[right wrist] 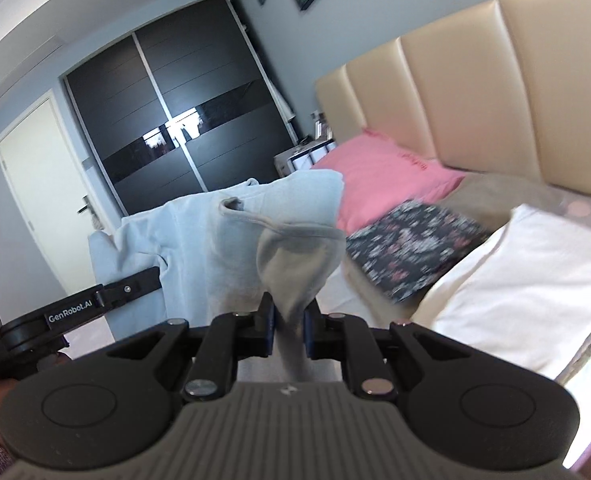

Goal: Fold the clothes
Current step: 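Carry the held grey shirt with both grippers toward the clothes stack by the headboard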

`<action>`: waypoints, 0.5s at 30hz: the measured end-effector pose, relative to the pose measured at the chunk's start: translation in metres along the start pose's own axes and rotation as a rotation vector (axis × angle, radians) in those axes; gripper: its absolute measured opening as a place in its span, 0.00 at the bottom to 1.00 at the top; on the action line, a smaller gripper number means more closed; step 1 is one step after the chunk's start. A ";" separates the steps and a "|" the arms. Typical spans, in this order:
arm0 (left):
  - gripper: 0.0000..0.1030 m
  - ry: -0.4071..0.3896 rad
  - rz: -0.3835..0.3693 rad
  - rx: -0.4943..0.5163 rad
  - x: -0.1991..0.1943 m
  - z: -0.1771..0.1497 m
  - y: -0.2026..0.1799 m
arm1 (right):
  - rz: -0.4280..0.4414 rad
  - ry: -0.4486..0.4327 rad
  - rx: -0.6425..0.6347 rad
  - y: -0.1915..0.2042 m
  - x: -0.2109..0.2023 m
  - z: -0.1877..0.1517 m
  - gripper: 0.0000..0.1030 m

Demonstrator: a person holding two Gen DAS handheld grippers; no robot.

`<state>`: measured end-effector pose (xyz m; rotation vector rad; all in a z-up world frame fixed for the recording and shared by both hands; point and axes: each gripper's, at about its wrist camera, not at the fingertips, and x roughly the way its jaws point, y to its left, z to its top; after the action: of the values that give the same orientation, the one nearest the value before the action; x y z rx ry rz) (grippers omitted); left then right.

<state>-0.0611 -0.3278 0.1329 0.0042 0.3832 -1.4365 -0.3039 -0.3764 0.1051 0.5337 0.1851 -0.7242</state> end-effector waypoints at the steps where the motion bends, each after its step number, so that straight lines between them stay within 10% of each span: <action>1: 0.12 -0.002 -0.017 0.021 0.007 0.004 -0.009 | -0.013 -0.011 0.002 -0.005 -0.004 0.006 0.15; 15: 0.12 0.008 -0.183 0.119 0.080 0.027 -0.076 | -0.158 -0.106 0.108 -0.067 -0.024 0.065 0.15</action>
<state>-0.1210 -0.4217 0.1551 0.0727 0.3104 -1.6392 -0.3676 -0.4385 0.1421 0.5868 0.0903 -0.9183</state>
